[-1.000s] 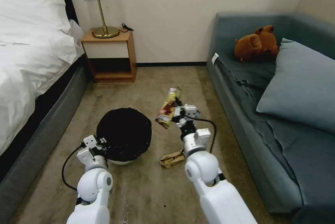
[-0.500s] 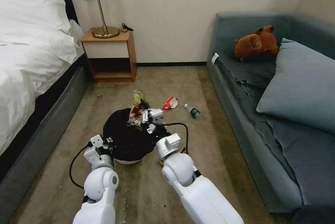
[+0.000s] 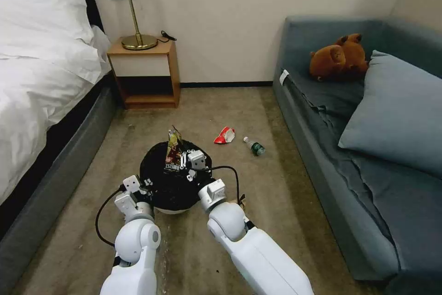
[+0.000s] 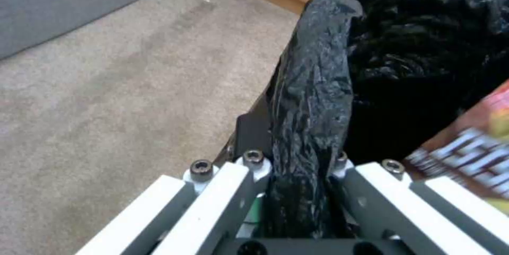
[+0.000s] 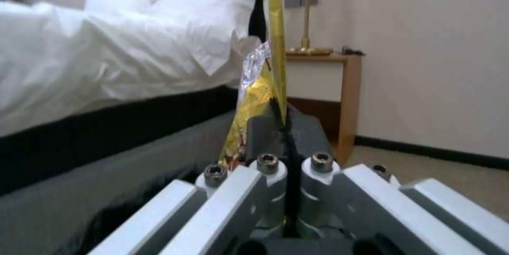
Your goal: Pick up the trash bin, then pick up the garbage on the floor and place it into the trash bin.
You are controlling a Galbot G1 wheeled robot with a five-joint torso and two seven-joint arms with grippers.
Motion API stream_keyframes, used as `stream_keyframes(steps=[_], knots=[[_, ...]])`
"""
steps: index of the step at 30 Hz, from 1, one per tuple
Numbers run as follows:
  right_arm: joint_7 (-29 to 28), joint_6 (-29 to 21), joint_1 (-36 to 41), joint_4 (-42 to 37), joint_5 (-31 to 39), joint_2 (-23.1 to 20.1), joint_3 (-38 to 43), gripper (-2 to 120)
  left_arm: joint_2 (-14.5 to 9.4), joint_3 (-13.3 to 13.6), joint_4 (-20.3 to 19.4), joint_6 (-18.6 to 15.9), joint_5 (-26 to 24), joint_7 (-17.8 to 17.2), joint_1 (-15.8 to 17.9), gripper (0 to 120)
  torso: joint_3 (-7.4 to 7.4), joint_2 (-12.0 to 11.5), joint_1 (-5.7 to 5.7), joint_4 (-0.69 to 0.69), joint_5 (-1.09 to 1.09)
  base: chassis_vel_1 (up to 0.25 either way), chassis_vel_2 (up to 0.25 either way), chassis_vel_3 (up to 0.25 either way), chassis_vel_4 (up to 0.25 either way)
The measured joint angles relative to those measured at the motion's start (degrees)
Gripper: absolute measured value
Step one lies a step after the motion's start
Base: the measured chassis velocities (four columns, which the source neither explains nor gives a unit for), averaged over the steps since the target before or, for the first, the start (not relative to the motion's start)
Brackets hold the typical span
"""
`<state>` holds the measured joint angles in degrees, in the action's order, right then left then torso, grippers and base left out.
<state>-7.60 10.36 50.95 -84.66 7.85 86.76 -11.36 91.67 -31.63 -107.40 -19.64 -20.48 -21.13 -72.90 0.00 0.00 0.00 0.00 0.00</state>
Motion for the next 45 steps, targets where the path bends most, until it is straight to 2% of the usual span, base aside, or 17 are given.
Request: stream_keyframes(steps=[5, 10, 11, 12, 15, 17, 18, 20, 21, 24, 25, 26, 29, 31, 39, 44, 45], knots=[[0.41, -0.44, 0.88, 0.61, -0.97, 0.02, 0.24, 4, -0.09, 0.06, -0.07, -0.33, 0.02, -0.07, 0.37, 4, 0.0, 0.0, 0.0, 0.0, 0.0, 0.0, 0.0, 0.0, 0.0], [0.61, -1.33, 2.02, 0.25, -2.11, -0.17, 0.91, 23, -0.25, 0.09, -0.2, -0.55, -0.28, -0.21, 0.55, 4, 0.0, 0.0, 0.0, 0.0, 0.0, 0.0, 0.0, 0.0, 0.0], [0.61, -1.33, 2.02, 0.25, -2.11, -0.17, 0.91, 23, -0.25, 0.09, -0.2, -0.55, -0.28, -0.21, 0.55, 4, 0.0, 0.0, 0.0, 0.0, 0.0, 0.0, 0.0, 0.0, 0.0], [0.57, -1.6, 2.26, -0.01, -2.18, -0.17, 1.09, 30, -0.21, 0.14, -0.12, -0.56, -0.37, -0.23, 0.55, 4, 0.0, 0.0, 0.0, 0.0, 0.0, 0.0, 0.0, 0.0, 0.0], [0.57, -1.81, 2.41, -0.22, -2.23, -0.2, 1.15, 36, -0.18, 0.18, 0.12, -0.55, -0.44, -0.24, 0.55, 4, 0.0, 0.0, 0.0, 0.0, 0.0, 0.0, 0.0, 0.0, 0.0], [0.43, -2.24, 2.57, -0.48, -2.49, -0.21, 1.36, 48, -0.13, 0.17, 0.37, -0.56, -0.52, -0.25, 0.5, 4, 0.0, 0.0, 0.0, 0.0, 0.0, 0.0, 0.0, 0.0, 0.0], [0.43, -2.24, 2.57, -0.48, -2.49, -0.21, 1.36, 48, -0.13, 0.17, 0.37, -0.56, -0.52, -0.25, 0.5, 4, 0.0, 0.0, 0.0, 0.0, 0.0, 0.0, 0.0, 0.0, 0.0], [0.12, -2.64, 2.6, -0.7, -2.58, -0.02, 1.89, 60, -0.14, 0.09, 0.39, -0.51, -0.6, -0.23, 0.46, 4, 0.0, 0.0, 0.0, 0.0, 0.0, 0.0, 0.0, 0.0, 0.0], [0.12, -2.64, 2.6, -0.7, -2.58, -0.02, 1.89, 60, -0.14, 0.09, 0.39, -0.51, -0.6, -0.23, 0.46, 4, 0.0, 0.0, 0.0, 0.0, 0.0, 0.0, 0.0, 0.0, 0.0], [-0.45, -3.69, 2.53, -1.52, -2.6, -0.22, 1.99, 75, -0.2, -0.15, 0.35, -0.46, -0.76, -0.19, 0.46, 4, 0.0, 0.0, 0.0, 0.0, 0.0, 0.0, 0.0, 0.0, 0.0], [-0.45, -3.69, 2.53, -1.52, -2.6, -0.22, 1.99, 75, -0.2, -0.15, 0.35, -0.46, -0.76, -0.19, 0.46, 4, 0.0, 0.0, 0.0, 0.0, 0.0, 0.0, 0.0, 0.0, 0.0], [-1.19, -4.56, 2.5, -1.87, -2.65, -0.23, 1.99, 82, -0.2, -0.19, 0.26, -0.45, -0.83, -0.19, 0.48, 4, 0.0, 0.0, 0.0, 0.0, 0.0, 0.0, 0.0, 0.0, 0.0], [-2.05, -5.86, 2.3, -2.46, -2.65, -0.18, 2.04, 88, -0.2, -0.19, 0.09, -0.45, -0.89, -0.18, 0.51, 4, 0.0, 0.0, 0.0, 0.0, 0.0, 0.0, 0.0, 0.0, 0.0], [-3.21, -7.55, 1.24, -3.11, -2.96, -0.13, 2.99, 98, -0.29, -0.37, -0.22, -0.45, -0.99, -0.14, 0.49, 4, 0.0, 0.0, 0.0, 0.0, 0.0, 0.0, 0.0, 0.0, 0.0], [-5.03, -10.34, -1.4, -2.95, -6.2, -2.06, 10.04, 100, -1.39, -2.49, -0.59, -0.45, -3.2, -0.07, 0.36, 4, 0.0, 0.0, 0.0, 0.01, 0.01, 0.0, 0.0, 0.0, 0.0], [-1.85, -12.42, -0.83, -4.01, -10.36, -4.61, 14.67, 100, -2.32, -3.68, -0.92, -0.45, -4.22, -0.05, 0.16, 4, 0.0, 0.0, 0.0, 0.0, 0.01, 0.0, 0.0, 0.0, 0.0], [0.52, -13.84, 0.0, -4.74, -11.78, -5.96, 16.45, 100, -2.76, -4.18, -1.0, -0.44, -4.61, -0.05, 0.18, 4, 0.0, 0.0, 0.0, 0.0, 0.01, 0.0, 0.0, 0.0, 0.0]])
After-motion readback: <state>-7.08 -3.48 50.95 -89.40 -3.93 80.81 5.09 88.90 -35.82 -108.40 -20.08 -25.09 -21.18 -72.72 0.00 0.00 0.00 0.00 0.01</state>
